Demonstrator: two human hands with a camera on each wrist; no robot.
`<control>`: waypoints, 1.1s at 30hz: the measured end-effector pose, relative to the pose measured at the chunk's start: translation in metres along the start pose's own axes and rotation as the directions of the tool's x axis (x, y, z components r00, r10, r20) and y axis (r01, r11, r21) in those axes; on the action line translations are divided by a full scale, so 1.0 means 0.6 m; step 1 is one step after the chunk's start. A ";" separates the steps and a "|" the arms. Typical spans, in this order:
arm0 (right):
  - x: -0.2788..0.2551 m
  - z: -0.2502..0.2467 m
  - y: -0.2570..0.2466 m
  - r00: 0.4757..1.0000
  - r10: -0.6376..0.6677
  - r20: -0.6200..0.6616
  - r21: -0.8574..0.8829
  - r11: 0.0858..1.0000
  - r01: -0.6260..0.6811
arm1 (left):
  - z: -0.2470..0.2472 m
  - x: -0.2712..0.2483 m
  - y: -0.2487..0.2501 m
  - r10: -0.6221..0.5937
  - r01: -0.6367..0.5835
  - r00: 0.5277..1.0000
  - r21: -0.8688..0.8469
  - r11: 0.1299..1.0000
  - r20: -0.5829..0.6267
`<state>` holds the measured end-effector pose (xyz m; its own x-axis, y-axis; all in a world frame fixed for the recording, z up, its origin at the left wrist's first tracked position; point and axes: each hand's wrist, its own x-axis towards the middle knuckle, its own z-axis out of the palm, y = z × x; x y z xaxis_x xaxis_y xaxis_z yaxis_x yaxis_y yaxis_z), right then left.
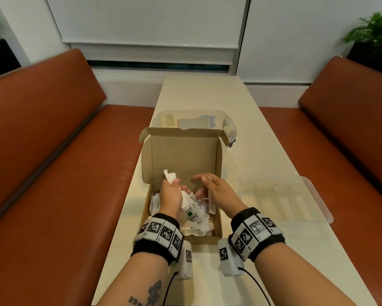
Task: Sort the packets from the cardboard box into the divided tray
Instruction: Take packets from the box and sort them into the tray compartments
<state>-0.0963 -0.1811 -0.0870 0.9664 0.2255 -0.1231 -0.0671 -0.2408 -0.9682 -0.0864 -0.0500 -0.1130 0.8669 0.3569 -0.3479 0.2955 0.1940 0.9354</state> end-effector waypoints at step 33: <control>-0.011 -0.047 -0.004 0.995 0.102 0.022 0.033 0.994 -0.102 | 0.041 -0.044 -0.001 0.180 -0.180 0.979 -0.011 0.984 0.093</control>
<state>-0.0955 -0.2083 -0.0775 0.9490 0.2202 -0.2255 -0.1737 -0.2318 -0.9571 -0.0999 -0.0819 -0.1027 0.9394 0.2999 -0.1663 0.1303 0.1364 0.9820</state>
